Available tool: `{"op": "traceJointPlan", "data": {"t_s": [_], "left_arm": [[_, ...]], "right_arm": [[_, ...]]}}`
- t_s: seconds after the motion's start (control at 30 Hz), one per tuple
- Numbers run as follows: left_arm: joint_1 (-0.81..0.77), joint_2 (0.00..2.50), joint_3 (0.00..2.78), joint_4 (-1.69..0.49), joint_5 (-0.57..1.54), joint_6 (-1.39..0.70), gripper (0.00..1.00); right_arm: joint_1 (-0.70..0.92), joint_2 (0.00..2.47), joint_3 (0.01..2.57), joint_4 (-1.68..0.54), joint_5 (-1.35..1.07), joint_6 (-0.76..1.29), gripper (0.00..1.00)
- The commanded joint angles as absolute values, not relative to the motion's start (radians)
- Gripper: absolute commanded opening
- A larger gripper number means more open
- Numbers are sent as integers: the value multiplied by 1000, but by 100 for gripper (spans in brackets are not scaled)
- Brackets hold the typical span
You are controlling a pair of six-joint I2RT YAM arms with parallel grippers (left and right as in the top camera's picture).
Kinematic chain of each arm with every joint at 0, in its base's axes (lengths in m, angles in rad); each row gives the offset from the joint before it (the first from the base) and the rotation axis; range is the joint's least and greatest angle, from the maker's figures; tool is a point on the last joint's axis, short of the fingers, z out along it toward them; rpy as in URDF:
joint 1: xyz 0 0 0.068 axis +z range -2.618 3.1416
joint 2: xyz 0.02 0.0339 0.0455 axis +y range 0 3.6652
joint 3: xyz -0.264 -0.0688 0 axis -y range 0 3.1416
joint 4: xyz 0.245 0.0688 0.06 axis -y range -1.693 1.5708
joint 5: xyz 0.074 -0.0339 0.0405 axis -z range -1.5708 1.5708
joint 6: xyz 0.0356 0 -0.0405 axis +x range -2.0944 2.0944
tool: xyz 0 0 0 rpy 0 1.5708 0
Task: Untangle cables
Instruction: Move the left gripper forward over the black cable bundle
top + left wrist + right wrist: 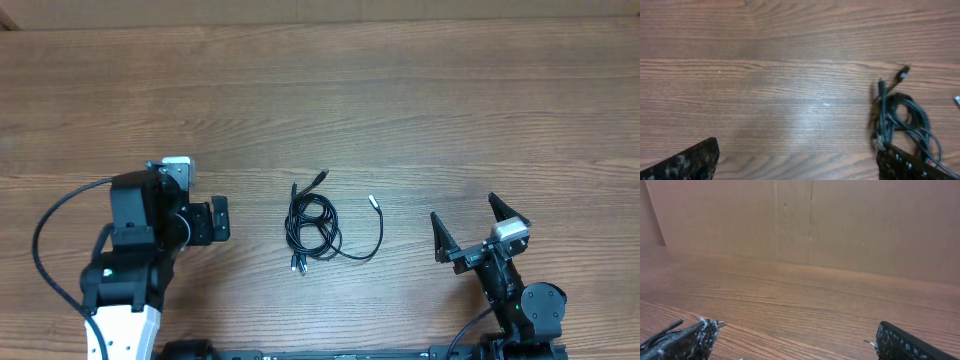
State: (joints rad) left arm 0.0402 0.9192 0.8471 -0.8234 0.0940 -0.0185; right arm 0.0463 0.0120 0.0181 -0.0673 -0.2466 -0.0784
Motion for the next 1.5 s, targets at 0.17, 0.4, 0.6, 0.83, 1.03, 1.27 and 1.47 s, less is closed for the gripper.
{"op": "traceJointPlan", "data": {"t_s": [0.17, 0.4, 0.6, 0.83, 1.03, 1.27, 1.47], "left_arm": [[45, 917, 895, -853, 211, 0, 100], [45, 922, 895, -859, 211, 0, 100], [45, 922, 895, -859, 211, 0, 100], [45, 929, 895, -861, 215, -35, 100], [45, 982, 895, -910, 215, -49, 100], [3, 1071, 895, -953, 213, -78, 93], [-97, 1147, 895, -933, 200, -133, 90]], "right_arm": [[46, 10, 8, -62, -236, -78, 100], [46, 10, 8, -62, -236, -78, 100], [46, 10, 8, -62, -236, -78, 100], [46, 10, 8, -62, -236, -78, 100], [46, 10, 8, -62, -236, -78, 100], [46, 10, 8, -62, -236, -78, 100], [46, 10, 8, -62, -236, -78, 100]]}}
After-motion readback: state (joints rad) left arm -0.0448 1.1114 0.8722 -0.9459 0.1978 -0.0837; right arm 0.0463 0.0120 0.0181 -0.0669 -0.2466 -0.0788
